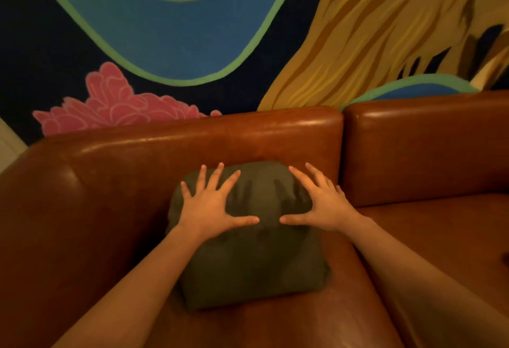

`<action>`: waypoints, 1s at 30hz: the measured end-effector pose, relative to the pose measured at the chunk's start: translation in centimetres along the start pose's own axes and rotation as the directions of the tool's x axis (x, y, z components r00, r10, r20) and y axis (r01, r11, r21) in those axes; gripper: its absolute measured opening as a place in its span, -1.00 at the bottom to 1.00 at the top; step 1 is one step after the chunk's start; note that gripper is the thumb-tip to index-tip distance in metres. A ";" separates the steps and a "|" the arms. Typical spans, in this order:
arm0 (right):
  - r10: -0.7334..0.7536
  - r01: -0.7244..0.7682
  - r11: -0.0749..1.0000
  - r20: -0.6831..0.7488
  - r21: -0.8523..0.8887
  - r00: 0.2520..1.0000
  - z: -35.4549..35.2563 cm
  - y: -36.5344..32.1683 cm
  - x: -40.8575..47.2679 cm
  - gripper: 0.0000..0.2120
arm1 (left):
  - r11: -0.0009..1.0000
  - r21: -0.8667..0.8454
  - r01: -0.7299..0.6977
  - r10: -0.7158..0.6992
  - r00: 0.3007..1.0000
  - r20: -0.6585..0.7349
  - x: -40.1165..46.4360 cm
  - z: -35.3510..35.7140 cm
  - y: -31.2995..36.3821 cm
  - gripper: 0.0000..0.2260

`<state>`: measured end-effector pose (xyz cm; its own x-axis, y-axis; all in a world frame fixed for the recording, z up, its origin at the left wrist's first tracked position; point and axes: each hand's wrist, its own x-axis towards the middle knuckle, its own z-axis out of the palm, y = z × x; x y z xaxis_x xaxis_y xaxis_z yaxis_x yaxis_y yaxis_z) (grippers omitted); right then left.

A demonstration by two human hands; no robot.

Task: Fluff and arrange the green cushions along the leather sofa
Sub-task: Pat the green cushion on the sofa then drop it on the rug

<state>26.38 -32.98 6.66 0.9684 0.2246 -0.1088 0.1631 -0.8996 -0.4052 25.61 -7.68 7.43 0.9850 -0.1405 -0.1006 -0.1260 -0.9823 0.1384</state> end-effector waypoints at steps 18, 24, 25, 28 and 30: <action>0.697 -0.689 0.715 -0.188 0.117 0.692 -7.6 25.5 -46.1 -0.21 | 0.739 -0.030 -0.673 0.659 0.713 0.241 -16.1 6.5 48.4 -0.18; 0.860 -0.843 0.511 -0.109 0.169 0.499 -5.1 32.4 -66.9 -0.21 | 0.572 -0.101 -0.814 0.774 0.495 0.395 -30.0 14.1 63.4 -0.18; 0.876 -0.858 0.483 -0.086 0.175 0.475 -3.9 33.3 -69.9 -0.21 | 0.557 -0.111 -0.823 0.777 0.469 0.420 -32.4 16.0 65.2 -0.19; 0.915 -0.899 0.398 -0.018 0.181 0.402 1.2 35.8 -78.1 -0.20 | 0.528 -0.111 -0.842 0.759 0.410 0.506 -39.1 22.5 69.0 -0.16; 0.936 -0.923 0.338 0.034 0.182 0.349 5.3 37.4 -82.4 -0.17 | 0.517 -0.093 -0.851 0.741 0.390 0.548 -42.7 27.5 70.3 -0.15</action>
<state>-48.29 -83.11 -4.37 0.4844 -0.7512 -0.4484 -0.8736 -0.4430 -0.2016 -28.58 -74.14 -5.63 0.2257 -0.8499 -0.4761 -0.8924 -0.3764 0.2489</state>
